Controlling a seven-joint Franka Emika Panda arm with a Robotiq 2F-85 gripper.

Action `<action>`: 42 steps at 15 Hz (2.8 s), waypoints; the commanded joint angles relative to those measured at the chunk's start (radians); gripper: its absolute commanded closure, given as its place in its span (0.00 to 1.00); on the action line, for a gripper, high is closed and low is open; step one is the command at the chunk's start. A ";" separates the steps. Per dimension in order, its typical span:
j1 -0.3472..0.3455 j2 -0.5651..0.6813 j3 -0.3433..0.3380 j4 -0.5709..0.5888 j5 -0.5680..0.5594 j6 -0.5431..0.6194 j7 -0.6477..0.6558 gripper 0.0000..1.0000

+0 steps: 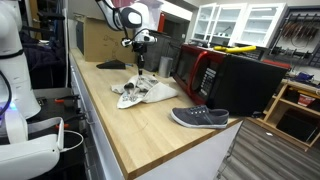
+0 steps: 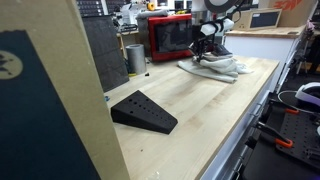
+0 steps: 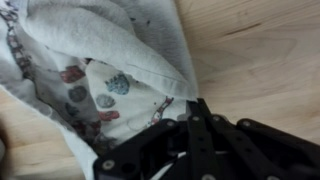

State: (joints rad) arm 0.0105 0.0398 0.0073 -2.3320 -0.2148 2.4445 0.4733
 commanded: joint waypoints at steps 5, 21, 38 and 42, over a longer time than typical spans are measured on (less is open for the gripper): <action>0.120 0.104 0.102 0.175 0.057 -0.184 -0.135 1.00; 0.191 0.170 0.247 0.280 0.408 -0.324 -0.547 1.00; 0.048 0.080 0.067 0.262 0.414 -0.292 -0.666 0.00; 0.012 0.161 0.006 0.235 0.279 -0.125 -0.589 0.00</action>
State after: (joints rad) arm 0.0343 0.1538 0.0391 -2.0767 0.1422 2.2180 -0.1878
